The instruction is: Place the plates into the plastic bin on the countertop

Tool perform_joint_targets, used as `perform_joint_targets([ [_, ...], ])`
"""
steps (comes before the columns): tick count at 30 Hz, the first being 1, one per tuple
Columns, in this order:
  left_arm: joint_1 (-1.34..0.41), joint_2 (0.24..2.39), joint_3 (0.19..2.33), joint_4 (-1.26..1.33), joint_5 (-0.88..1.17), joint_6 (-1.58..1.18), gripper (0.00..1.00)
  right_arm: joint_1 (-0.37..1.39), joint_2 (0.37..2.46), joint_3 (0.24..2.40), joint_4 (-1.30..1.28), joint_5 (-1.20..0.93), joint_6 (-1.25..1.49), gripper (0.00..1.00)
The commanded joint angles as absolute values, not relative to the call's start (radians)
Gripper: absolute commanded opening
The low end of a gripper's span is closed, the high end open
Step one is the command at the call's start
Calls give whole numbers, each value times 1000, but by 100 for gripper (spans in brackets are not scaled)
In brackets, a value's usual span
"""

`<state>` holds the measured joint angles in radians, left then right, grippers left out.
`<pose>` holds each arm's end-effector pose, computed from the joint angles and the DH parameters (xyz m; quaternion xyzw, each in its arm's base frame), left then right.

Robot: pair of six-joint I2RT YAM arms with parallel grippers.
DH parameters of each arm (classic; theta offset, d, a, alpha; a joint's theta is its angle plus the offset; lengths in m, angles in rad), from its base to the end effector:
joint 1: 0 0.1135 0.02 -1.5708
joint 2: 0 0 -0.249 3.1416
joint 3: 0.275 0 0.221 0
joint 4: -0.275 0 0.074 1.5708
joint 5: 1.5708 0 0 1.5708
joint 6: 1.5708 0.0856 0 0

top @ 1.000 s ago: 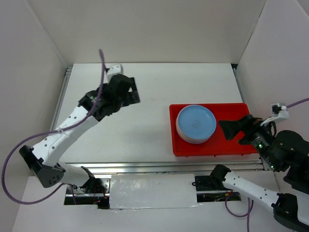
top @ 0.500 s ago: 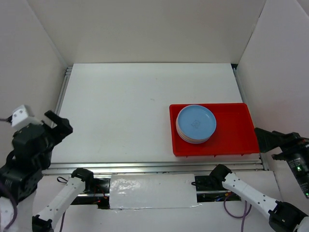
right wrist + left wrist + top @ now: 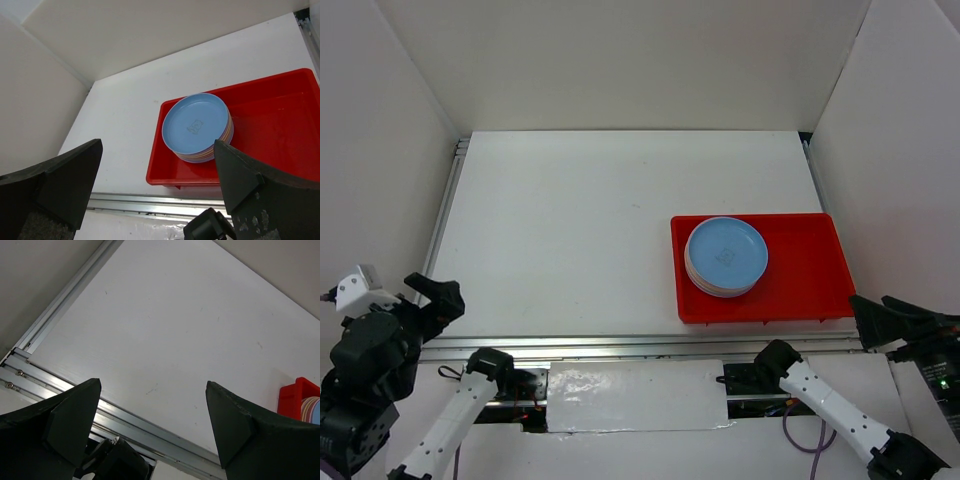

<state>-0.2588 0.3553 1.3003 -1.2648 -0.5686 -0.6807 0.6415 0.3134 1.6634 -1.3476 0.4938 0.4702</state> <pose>0.0130 0.0442 0.3617 -0.3235 0.7265 -0.0516 0.6041 -0.0394 -0.0801 0.4113 0.1138 0.6971 0.2156 0.6742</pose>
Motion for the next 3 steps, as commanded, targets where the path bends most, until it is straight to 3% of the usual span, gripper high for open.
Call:
perform_joint_targets([
  [1,-261,393,1304,-1252,-540,-669,99,637,336,1655,-1443,468,454,100],
  [3,-259,399,1298,-1246,-528,-664,99,637,342,1655,-1442,471,457,100],
])
